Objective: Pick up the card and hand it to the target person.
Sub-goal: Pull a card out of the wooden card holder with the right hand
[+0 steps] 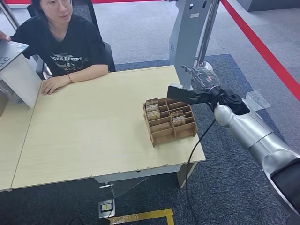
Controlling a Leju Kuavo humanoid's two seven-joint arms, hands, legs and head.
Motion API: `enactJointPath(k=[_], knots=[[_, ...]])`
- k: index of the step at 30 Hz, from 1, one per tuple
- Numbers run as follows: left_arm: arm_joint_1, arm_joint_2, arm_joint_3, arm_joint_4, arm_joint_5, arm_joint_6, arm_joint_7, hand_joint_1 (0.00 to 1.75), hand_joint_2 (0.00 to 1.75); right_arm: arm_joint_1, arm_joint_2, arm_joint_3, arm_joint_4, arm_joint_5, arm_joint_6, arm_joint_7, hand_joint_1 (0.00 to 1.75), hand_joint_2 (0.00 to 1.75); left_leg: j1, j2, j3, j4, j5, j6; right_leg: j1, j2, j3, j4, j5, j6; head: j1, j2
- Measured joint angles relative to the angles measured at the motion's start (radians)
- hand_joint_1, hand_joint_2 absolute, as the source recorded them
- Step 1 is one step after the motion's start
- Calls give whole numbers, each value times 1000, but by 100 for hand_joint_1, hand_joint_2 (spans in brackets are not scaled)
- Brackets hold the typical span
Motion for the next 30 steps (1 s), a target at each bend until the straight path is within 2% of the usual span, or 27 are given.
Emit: enactJointPath(k=[3,6,8,10,12,13,18,25,30], knots=[[-2,0,0,0,0,0,0,0,175,20,9,8,13,1,-31,-11,21,175,0,0,0,0,0,0,0,0,0,0,0,0,0,0],[-5,-1,0,0,-1,0,3,0,175,35,20,17,33,3,-56,-23,34,175,0,0,0,0,0,0,0,0,0,0,0,0,0,0],[-5,0,0,0,-1,0,5,0,175,41,27,23,46,4,-64,-28,46,175,0,0,0,0,0,0,0,0,0,0,0,0,0,0],[-5,0,0,0,-1,0,7,0,175,45,34,28,59,5,-69,-32,75,175,0,0,0,0,0,0,0,0,0,0,0,0,0,0],[-5,0,0,0,-1,1,10,0,175,49,41,33,72,7,-74,-36,88,175,0,0,0,0,0,0,0,0,0,0,0,0,0,0],[-5,0,0,0,-1,1,11,0,175,49,45,36,79,7,-76,-38,86,175,0,0,0,0,0,0,0,0,0,0,0,0,0,0],[-5,1,0,0,-1,4,12,0,175,51,61,49,110,9,-87,-45,99,175,0,0,0,0,0,0,0,0,0,0,0,0,0,0],[-5,1,0,0,-1,4,12,0,175,54,78,58,144,14,-97,-51,86,175,0,0,0,0,0,0,0,0,0,0,0,0,0,0],[-5,1,0,0,-1,6,12,0,175,54,87,65,159,15,-103,-55,88,175,0,0,0,0,0,0,0,0,0,0,0,0,0,0]])
